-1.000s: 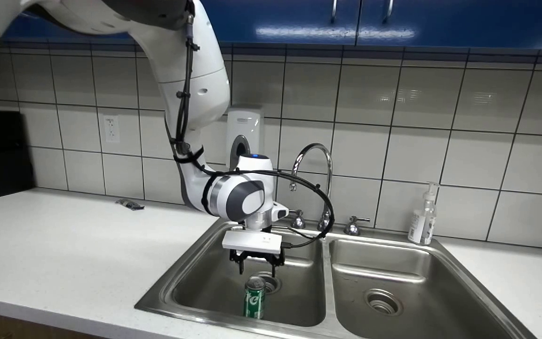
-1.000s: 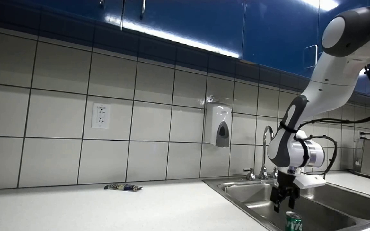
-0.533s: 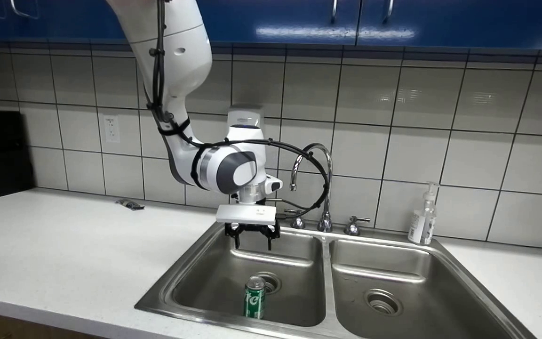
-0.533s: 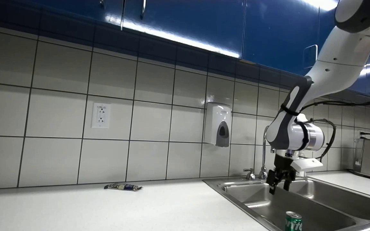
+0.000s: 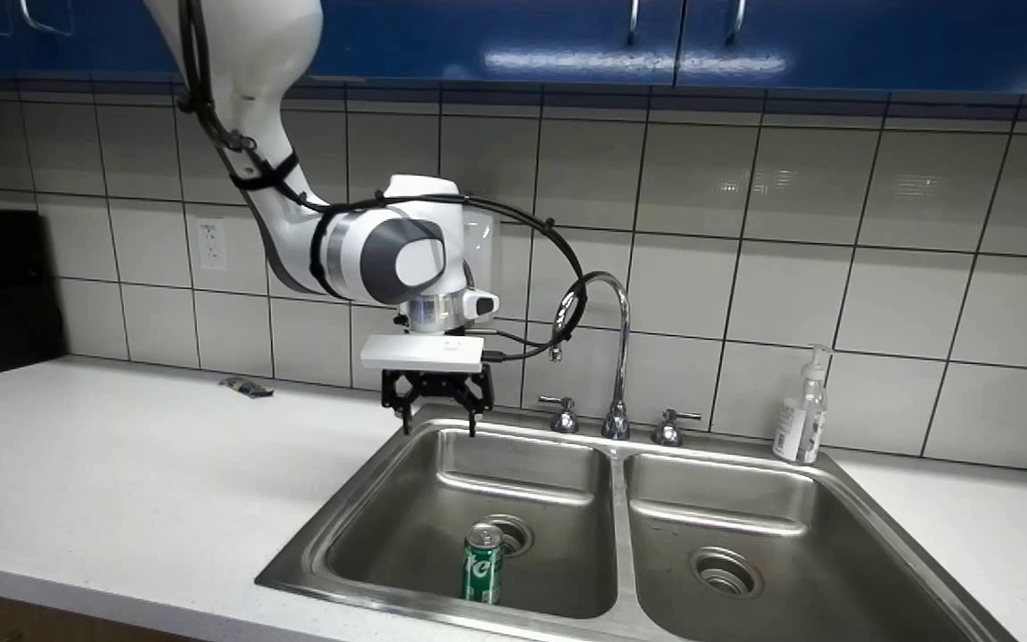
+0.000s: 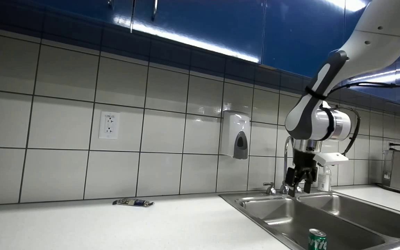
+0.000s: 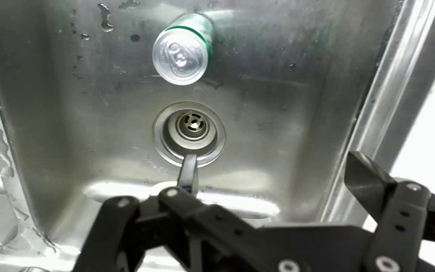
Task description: Pick up the soda can and place it inside the sink
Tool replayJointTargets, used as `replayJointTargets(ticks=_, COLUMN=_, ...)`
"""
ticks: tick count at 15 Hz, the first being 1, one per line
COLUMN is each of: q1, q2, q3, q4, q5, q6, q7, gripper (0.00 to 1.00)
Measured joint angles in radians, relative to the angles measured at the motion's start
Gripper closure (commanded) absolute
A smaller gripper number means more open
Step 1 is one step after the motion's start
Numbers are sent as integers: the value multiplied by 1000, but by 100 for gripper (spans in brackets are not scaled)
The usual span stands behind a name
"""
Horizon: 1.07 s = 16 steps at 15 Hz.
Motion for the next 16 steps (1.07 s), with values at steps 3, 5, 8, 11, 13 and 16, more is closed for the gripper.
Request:
replayJointTargets(ticks=3, q1=64, q2=-87, q3=-20, q4=-55, q5=8, q6=-62, q7=0, gripper=0)
replayJointTargets(ticks=5, q1=103, q2=-136, q3=-34, q4=-91, q5=9, q6=-98, q7=0, gripper=0)
replayJointTargets(ticks=8, q1=157, q2=-198, q3=-56, q4=-137, q5=9, q6=-161, q7=0, gripper=0)
replayJointTargets(ticks=11, q1=198, q2=-257, q3=-77, q4=-178, q5=9, q6=-226, q7=0, gripper=0)
replayJointTargets(ticks=13, q1=220, q2=-298, q3=-87, q4=-206, q5=9, q6=-265, q7=0, gripper=0)
replayJointTargets(ticks=16, q1=247, q2=-364, q3=-99, q4=-248, q5=7, q6=-321, q7=0, gripper=0)
